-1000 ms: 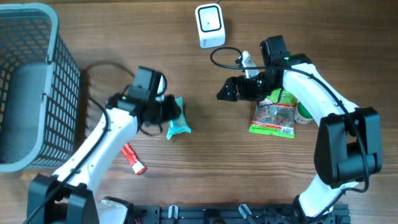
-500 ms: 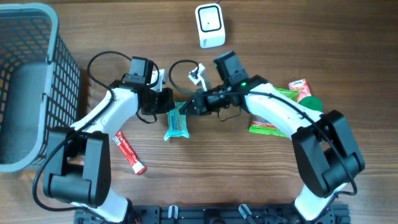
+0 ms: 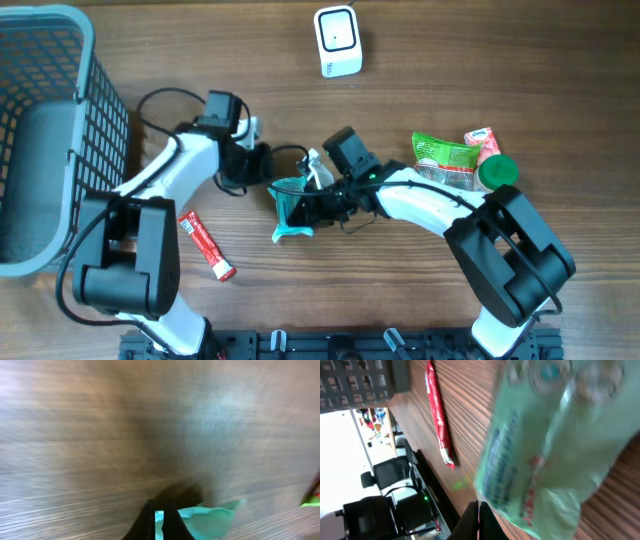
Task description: Scan the item barcode
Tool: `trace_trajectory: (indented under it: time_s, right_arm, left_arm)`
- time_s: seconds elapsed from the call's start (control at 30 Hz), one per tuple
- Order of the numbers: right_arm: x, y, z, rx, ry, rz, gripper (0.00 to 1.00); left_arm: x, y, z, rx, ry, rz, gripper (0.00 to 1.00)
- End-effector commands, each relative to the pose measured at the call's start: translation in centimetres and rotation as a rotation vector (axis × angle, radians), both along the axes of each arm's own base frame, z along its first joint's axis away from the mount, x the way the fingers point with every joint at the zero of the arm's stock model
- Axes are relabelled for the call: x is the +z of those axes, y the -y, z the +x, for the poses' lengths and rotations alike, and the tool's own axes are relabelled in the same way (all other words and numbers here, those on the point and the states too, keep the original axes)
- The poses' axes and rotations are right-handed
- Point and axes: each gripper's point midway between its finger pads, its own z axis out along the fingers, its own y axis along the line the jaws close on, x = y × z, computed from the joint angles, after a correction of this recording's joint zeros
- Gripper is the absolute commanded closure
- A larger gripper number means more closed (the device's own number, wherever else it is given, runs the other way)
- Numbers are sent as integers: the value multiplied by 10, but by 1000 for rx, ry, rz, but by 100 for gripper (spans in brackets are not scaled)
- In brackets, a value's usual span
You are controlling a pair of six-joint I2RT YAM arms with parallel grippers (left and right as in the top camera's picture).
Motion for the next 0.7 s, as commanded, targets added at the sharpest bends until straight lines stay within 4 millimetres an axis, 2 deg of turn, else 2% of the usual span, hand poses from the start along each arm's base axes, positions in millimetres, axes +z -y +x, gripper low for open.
trace_trajectory:
  time_s: [0.0,0.03,0.13,0.23,0.3,0.4,0.5,0.57,0.67]
  right_arm:
    - [19,-3,-26,90,-106,114,96]
    - [20,-2,-31,101,-128,122,96]
    - [-13,14,-26,4,-113,-99,96]
    - [-29,17,-27,-60,-104,-222,96]
    - [-41,19,-16,-139,-50,-311,96]
    - [-53,34,6,-219,48,-405,96]
    - [-47,39,31,-232,115,-355,96]
    - [-38,34,30,-192,87,-273,96]
    - [-5,26,29,-98,79,-127,96]
  left_arm:
    - [31,-8,23,33,95,-9,96]
    - [30,-7,22,33,92,-9,96]
    - [31,1,20,13,89,-32,96]
    - [31,4,19,4,89,-32,96]
    - [31,4,19,4,89,-32,96]
    - [31,4,19,4,87,-31,96]
    - [30,4,16,3,74,-29,96]
    - [29,4,11,3,52,-26,96]
    - [36,-8,0,55,-40,-21,96]
